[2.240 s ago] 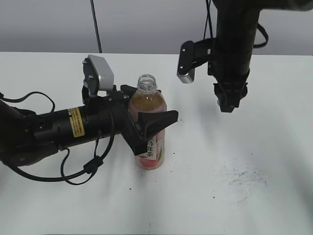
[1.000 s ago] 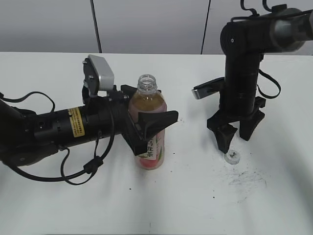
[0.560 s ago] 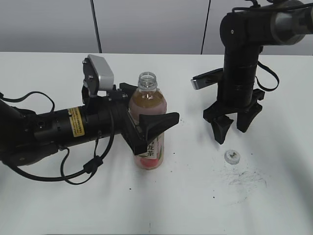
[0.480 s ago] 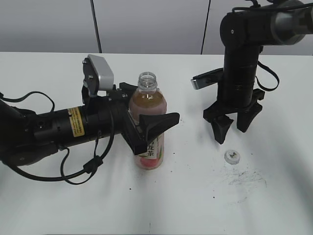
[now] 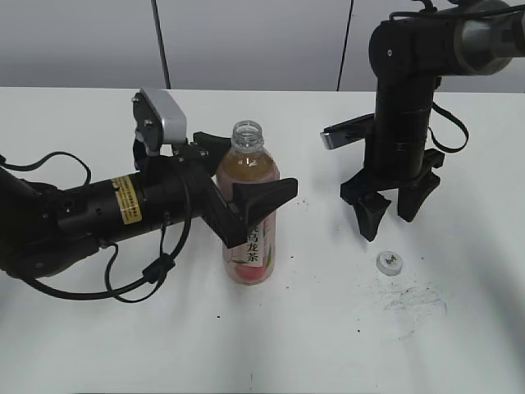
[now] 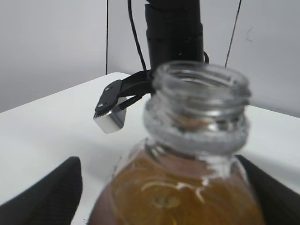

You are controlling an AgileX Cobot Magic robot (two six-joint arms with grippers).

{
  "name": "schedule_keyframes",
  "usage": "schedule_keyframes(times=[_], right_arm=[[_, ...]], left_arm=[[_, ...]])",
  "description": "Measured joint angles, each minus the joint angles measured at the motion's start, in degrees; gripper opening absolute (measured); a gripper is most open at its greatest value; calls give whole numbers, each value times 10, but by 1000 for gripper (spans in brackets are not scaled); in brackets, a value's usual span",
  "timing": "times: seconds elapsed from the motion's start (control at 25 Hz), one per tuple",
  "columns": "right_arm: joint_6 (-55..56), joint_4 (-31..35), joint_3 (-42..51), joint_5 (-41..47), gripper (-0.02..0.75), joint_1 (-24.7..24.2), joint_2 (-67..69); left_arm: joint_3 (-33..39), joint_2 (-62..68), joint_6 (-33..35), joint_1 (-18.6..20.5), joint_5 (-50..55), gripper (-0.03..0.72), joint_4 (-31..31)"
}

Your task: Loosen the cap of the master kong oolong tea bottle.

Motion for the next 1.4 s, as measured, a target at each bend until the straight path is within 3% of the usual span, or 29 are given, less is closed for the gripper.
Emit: schedule_keyframes(times=[0.76,1.4], right_arm=[[1,-1,0,0,563,0,0],[58,-5,0,0,563,0,-22]], left_arm=[[0,-111,1,0,3,566,-23],[0,-317,-13,0,310,566,-55]])
